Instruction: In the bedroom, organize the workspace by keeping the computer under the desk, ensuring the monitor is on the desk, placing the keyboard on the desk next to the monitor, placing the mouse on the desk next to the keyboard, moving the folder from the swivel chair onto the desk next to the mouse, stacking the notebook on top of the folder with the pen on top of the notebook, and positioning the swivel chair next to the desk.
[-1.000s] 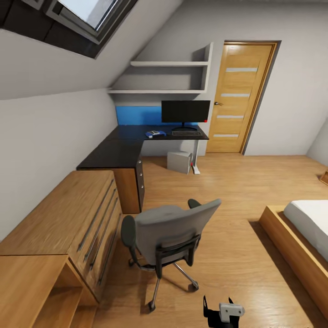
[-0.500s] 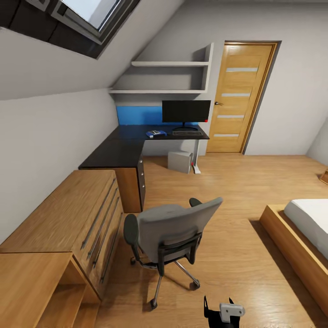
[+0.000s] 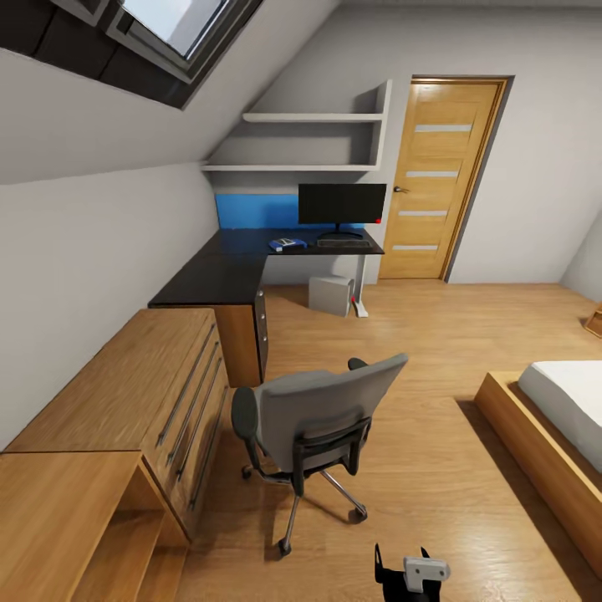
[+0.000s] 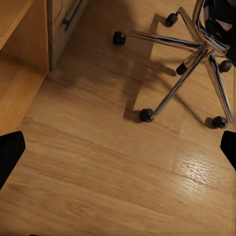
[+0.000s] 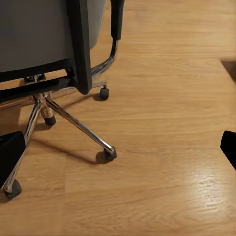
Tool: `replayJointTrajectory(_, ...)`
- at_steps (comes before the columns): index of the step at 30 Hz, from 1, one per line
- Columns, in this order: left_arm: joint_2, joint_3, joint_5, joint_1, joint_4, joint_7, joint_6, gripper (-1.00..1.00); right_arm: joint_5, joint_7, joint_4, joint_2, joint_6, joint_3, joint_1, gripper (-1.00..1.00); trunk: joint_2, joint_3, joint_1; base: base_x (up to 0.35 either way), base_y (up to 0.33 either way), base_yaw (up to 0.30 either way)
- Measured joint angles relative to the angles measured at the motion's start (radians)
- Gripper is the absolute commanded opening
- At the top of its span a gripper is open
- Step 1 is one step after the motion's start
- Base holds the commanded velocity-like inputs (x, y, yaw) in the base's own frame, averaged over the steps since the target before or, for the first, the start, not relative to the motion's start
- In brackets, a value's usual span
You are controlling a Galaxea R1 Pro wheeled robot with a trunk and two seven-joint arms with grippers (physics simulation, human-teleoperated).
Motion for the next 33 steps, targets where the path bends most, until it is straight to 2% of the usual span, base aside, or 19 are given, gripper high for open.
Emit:
replayJointTrajectory(20,-0.026,-0.003,0.000,0.000,-0.002,0.003,0.013,1.00,0.000,0.000,0.000,-0.003,0.001,0.000,0.000,1.00,0.000,0.000,0.000,0.000,0.000,0.000)
replayJointTrajectory(23,-0.032,-0.005,-0.001,0.000,-0.002,0.004,0.020,1.00,0.000,0.000,0.000,-0.003,0.001,0.000,0.000,1.00,-0.021,-0.009,0.011,0.000,0.000,0.000)
replayJointTrajectory(27,-0.038,-0.015,-0.020,0.000,-0.002,0.006,0.037,1.00,0.000,0.000,0.000,-0.002,0.001,0.000,0.000,1.00,-0.049,-0.022,0.027,0.000,0.000,0.000)
replayJointTrajectory(33,-0.043,-0.022,-0.082,0.000,-0.002,0.012,0.087,1.00,-0.001,0.000,-0.001,0.001,0.001,0.000,0.000,1.00,-0.091,-0.041,0.050,0.000,0.000,0.000)
